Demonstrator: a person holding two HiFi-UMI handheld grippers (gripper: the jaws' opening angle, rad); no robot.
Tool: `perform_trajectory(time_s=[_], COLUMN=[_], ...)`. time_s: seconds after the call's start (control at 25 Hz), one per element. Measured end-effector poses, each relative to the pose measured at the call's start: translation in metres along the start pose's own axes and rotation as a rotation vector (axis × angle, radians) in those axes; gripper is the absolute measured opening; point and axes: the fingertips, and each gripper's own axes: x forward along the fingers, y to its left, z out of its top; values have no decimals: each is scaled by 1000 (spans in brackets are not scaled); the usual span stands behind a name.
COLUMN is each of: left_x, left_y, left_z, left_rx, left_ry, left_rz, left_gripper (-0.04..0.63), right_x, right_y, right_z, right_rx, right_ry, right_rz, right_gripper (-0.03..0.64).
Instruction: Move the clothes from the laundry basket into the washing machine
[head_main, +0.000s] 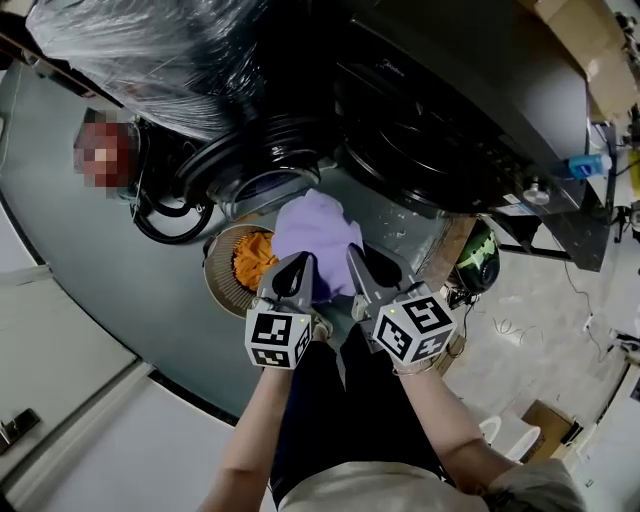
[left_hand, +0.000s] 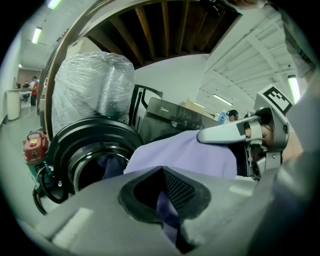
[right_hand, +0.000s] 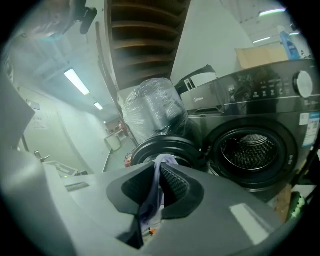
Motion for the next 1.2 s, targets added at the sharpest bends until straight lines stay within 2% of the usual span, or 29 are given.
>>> perform_trajectory(time_s=[0.4, 0.64, 0.88, 1.2], left_x=[68, 105, 134, 163], left_y=[-58, -84, -105, -101], left_z=[23, 34, 27, 6], left_rx=[5, 0, -25, -49], left_ry=[8, 11, 17, 14], left_rz=[-58, -63, -54, -66], left_gripper=[2, 2, 2, 2], right_x=[-34, -43, -44, -29], right_y=[-81, -133, -178, -218], right_z=[43, 62, 69, 58], right_rx=[28, 44, 44, 11], right_ry=[-65, -93, -119, -195], right_rz=[-91, -136, -165, -276], right_gripper=[58, 58, 58, 58])
